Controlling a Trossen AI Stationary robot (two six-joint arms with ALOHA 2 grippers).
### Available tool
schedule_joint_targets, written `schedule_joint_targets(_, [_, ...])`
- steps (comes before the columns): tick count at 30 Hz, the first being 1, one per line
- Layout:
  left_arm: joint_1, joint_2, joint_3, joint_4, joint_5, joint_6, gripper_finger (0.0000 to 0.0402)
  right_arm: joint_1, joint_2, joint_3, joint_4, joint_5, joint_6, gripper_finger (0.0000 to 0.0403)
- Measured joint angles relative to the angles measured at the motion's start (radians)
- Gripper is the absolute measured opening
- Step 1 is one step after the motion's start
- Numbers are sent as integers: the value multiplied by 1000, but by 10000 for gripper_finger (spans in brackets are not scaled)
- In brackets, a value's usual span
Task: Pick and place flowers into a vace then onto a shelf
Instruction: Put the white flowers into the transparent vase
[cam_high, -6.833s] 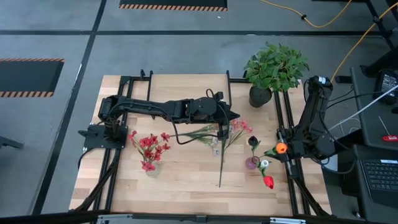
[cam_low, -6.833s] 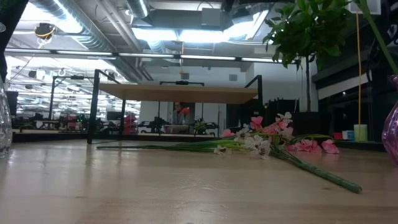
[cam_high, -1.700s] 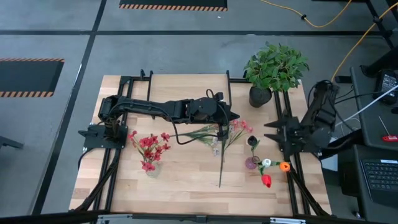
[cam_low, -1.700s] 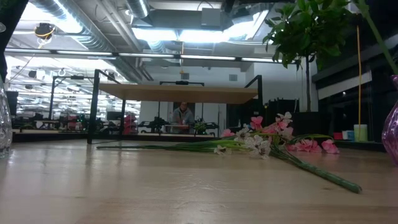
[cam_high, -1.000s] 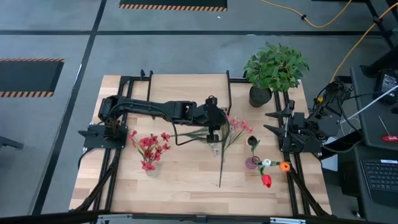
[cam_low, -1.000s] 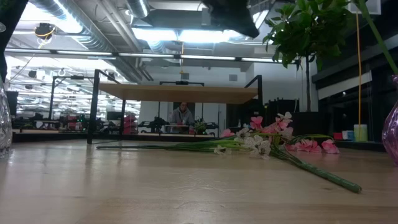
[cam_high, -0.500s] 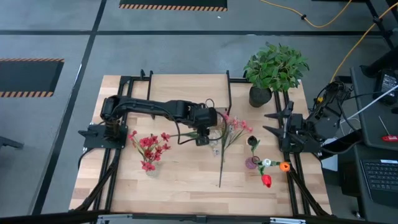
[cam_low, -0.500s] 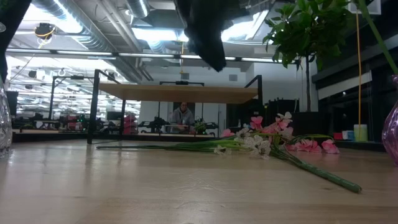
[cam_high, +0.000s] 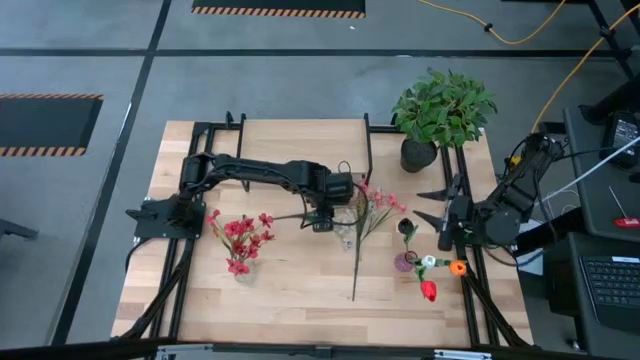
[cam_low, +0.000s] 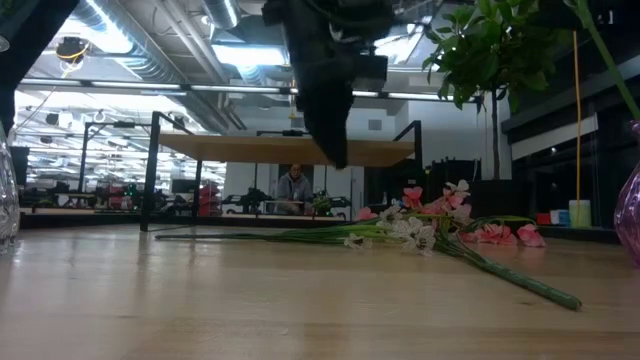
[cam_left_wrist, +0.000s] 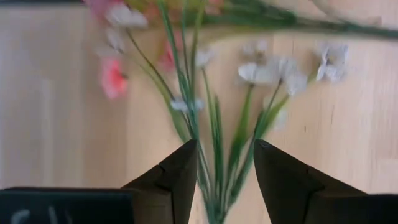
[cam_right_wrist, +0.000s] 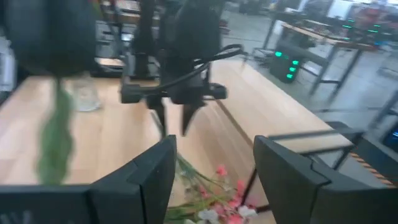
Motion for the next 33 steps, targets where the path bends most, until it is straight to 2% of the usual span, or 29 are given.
schedule_joint_targets(6, [-4,49,0,-92,3,-8,150,0,-31,-12,8,122,-7,216])
schedule_joint_targets(15, [-4,83,-1,-205,4,-54,150,0,-46,-23,2,123,-7,216])
schedule_joint_targets(26, [-8,194,-1,-202,-1,-53,150,0,-47,-23,0,123,-11,216])
schedule_joint_targets(33, [-10,230,4,-210,-43,-71,149,0,-47,-23,-5,123,-15,216])
